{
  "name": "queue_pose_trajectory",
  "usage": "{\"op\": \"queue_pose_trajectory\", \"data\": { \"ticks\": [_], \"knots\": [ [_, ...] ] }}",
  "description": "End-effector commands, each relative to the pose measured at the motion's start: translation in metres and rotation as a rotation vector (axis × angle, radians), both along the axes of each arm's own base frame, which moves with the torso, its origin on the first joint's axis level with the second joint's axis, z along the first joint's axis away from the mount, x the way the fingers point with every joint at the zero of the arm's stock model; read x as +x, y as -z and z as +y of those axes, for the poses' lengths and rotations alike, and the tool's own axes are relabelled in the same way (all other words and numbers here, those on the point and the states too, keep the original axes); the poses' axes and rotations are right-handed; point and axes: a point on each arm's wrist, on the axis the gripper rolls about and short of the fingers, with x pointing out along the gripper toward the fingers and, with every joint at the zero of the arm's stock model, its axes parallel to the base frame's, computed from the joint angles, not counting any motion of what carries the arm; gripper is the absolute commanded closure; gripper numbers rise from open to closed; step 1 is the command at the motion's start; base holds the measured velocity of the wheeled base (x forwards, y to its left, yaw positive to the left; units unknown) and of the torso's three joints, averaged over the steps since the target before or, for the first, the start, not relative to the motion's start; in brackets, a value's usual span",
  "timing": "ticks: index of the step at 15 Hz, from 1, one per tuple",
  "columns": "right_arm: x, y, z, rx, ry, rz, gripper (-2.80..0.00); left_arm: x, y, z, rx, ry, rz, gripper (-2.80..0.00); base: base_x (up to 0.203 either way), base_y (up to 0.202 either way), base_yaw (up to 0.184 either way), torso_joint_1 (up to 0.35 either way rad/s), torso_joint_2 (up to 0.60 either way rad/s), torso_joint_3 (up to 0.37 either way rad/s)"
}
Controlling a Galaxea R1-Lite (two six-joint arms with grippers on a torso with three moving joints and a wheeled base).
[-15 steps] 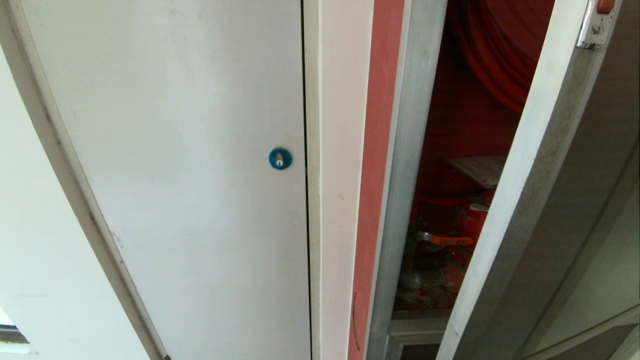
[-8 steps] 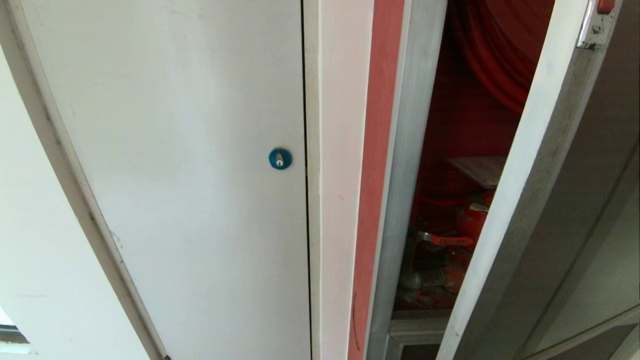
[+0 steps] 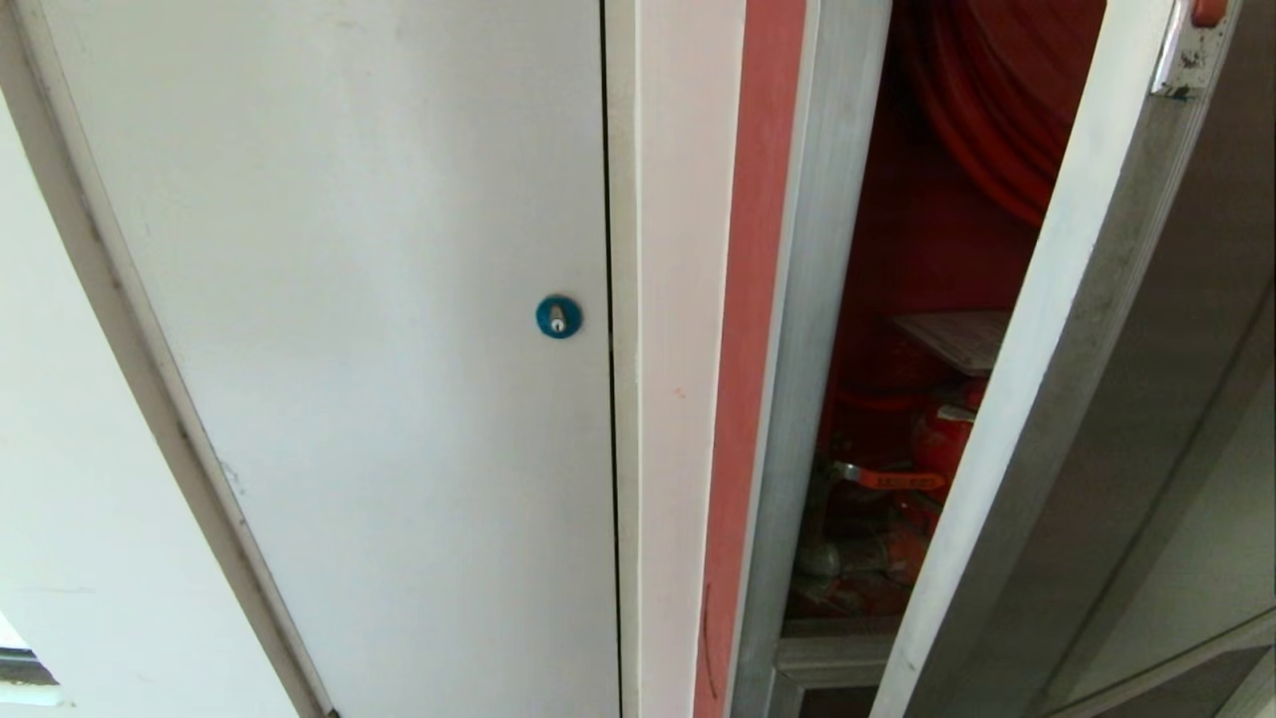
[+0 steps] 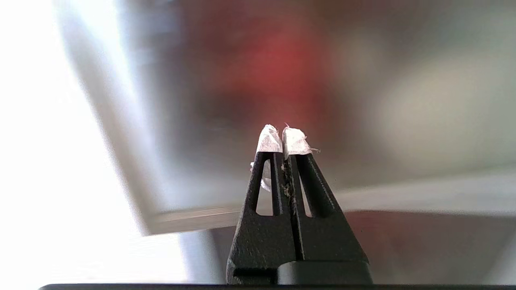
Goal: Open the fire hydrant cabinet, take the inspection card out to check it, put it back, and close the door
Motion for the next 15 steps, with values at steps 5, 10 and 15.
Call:
{"op": "queue_pose_trajectory", "data": {
  "ticks": [5,10,15],
  "knots": [
    [0.031,-0.057,0.012,0.055,-0.584,0.277,0.0,0.002,0.006,0.0,0.001,0.0,0.021,0.0,0.0,0.0,0.0,0.0,0.0,0.0],
    [0.089,-0.074,0.014,0.081,-0.707,0.412,0.0,0.002,0.006,0.0,0.001,0.0,0.022,0.0,0.0,0.0,0.0,0.0,0.0,0.0],
    [0.133,-0.084,0.032,0.038,-0.895,0.435,0.0,0.002,0.006,0.0,0.001,0.0,0.022,0.0,0.0,0.0,0.0,0.0,0.0,0.0]
  ]
}}
